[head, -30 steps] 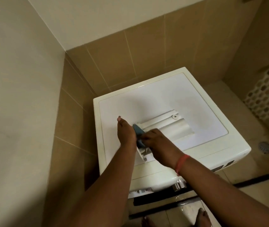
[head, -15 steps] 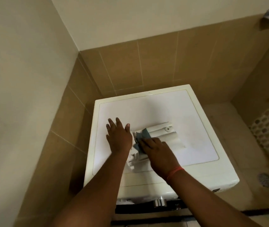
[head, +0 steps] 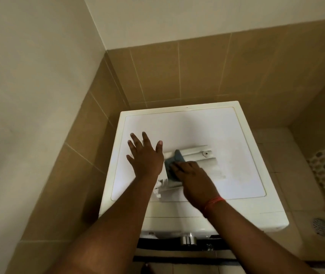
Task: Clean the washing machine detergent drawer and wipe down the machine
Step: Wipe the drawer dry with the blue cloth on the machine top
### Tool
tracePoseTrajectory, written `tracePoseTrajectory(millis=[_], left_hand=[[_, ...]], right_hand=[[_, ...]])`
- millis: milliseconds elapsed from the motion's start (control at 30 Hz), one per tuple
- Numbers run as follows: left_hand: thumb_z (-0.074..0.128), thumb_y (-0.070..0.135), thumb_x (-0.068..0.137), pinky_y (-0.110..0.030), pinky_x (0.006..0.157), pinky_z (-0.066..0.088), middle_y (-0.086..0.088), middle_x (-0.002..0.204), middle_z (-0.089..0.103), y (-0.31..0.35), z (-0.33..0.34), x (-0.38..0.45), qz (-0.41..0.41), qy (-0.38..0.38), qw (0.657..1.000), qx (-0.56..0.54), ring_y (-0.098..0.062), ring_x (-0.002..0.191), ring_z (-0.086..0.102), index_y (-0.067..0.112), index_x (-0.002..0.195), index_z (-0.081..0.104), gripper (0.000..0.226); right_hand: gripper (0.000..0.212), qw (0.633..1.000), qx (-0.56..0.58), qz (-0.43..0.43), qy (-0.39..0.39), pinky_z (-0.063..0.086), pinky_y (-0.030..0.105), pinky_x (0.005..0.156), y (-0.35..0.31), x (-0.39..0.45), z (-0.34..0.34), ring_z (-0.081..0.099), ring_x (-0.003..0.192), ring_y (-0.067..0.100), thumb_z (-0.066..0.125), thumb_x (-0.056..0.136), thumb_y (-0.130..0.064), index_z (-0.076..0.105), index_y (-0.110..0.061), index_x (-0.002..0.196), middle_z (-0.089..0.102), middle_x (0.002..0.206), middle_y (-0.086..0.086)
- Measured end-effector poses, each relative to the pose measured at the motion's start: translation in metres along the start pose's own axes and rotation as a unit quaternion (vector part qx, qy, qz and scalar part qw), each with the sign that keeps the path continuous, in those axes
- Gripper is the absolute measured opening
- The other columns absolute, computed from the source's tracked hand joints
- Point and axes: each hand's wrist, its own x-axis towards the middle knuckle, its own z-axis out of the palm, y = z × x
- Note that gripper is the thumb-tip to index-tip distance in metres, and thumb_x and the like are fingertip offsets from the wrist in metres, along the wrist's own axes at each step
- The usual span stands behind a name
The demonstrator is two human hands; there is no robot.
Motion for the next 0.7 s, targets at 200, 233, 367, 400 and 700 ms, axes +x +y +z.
tracePoseTrajectory(millis=[200, 233, 367, 400, 700], left_hand=[[0.018, 0.063, 0.096, -0.059, 0.117, 0.017, -0.012, 0.163, -0.009, 0.0, 0.0, -0.001, 0.009, 0.004, 1.0, -0.021, -0.034, 0.151, -0.003, 0.022, 0.156, 0.004, 0.075], [0.019, 0.063, 0.096, -0.059, 0.117, 0.017, -0.012, 0.164, -0.009, 0.0, 0.0, -0.001, 0.01, 0.001, 1.0, -0.029, -0.034, 0.151, -0.003, 0.022, 0.157, 0.005, 0.075], [0.021, 0.063, 0.096, -0.056, 0.117, 0.017, -0.011, 0.164, -0.007, -0.001, -0.001, 0.001, 0.009, -0.01, 0.998, -0.053, -0.033, 0.151, 0.0, 0.022, 0.157, 0.006, 0.075], [0.022, 0.063, 0.096, -0.055, 0.117, 0.018, -0.01, 0.164, -0.007, -0.001, -0.001, 0.002, 0.01, -0.013, 0.998, -0.06, -0.033, 0.151, 0.001, 0.022, 0.157, 0.007, 0.075], [0.027, 0.057, 0.1, -0.052, 0.118, 0.022, -0.011, 0.164, -0.002, -0.008, 0.0, 0.006, 0.044, -0.031, 0.989, -0.136, -0.032, 0.151, 0.006, 0.019, 0.157, 0.011, 0.07]], right_hand=[[0.065, 0.984, -0.054, 0.168, -0.003, 0.056, 0.043, 0.069, 0.05, -0.012, -0.012, 0.059, 0.092, 0.04, 0.066, 0.059, 0.012, 0.066, -0.006, 0.122, 0.067, 0.113, 0.014], [0.062, 0.983, -0.051, 0.174, 0.001, 0.056, 0.043, 0.069, 0.039, -0.009, -0.009, 0.059, 0.093, 0.04, 0.065, 0.06, 0.012, 0.066, -0.004, 0.12, 0.066, 0.111, 0.015], [0.069, 0.992, -0.037, 0.118, -0.001, 0.053, 0.041, 0.081, -0.024, 0.002, 0.008, 0.052, 0.121, 0.037, 0.061, 0.069, 0.002, 0.052, -0.007, 0.137, 0.056, 0.134, 0.015], [0.074, 0.995, -0.022, 0.101, -0.003, 0.051, 0.041, 0.09, -0.035, 0.002, 0.008, 0.043, 0.133, 0.034, 0.059, 0.073, 0.0, 0.043, -0.011, 0.144, 0.047, 0.144, 0.014], [0.052, 0.998, -0.004, 0.06, -0.034, 0.026, 0.023, 0.111, 0.003, 0.005, -0.024, 0.048, 0.132, 0.027, 0.06, 0.091, -0.007, 0.05, -0.014, 0.141, 0.05, 0.145, 0.008]])
